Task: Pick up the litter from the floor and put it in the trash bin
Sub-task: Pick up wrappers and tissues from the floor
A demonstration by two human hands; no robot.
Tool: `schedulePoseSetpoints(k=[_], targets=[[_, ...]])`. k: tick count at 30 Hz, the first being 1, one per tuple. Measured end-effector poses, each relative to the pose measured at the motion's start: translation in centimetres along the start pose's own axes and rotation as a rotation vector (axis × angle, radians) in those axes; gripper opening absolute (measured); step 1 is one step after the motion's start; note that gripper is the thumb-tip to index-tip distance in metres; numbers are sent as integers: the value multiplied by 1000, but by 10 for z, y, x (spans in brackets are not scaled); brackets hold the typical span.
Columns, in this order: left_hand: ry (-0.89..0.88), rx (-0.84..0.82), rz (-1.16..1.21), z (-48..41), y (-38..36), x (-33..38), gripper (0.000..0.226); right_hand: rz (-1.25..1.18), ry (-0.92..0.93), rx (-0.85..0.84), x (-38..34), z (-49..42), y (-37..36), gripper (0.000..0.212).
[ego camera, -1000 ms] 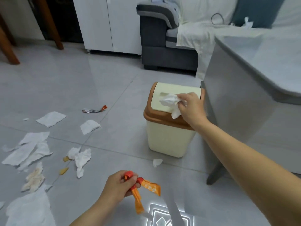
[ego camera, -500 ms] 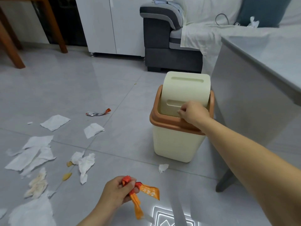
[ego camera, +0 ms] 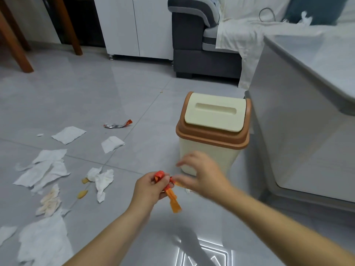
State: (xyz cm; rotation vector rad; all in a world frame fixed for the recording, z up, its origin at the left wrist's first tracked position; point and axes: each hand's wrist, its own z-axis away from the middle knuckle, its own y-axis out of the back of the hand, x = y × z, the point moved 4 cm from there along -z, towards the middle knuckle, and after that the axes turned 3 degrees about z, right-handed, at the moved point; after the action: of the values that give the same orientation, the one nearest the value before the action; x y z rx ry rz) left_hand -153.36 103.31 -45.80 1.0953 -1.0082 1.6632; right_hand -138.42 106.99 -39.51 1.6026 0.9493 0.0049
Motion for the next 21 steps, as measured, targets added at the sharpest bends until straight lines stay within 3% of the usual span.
schedulePoseSetpoints(k=[3, 8, 13, 17, 21], targets=[[17, -7, -17, 2, -13, 2, 11, 87, 37, -106, -16, 24, -35, 60], [101, -60, 125, 9, -19, -4, 9, 103, -9, 20, -7, 26, -40, 34], [139, -159, 56, 10, -16, -2, 17, 17, -90, 22, 12, 9, -23, 13], [129, -112, 60, 6, -2, 1, 25, 128, -94, 205, 33, -27, 33, 8], [149, -44, 71, 1, 13, -3, 26, 183, -222, 344, 59, -68, 84, 9]])
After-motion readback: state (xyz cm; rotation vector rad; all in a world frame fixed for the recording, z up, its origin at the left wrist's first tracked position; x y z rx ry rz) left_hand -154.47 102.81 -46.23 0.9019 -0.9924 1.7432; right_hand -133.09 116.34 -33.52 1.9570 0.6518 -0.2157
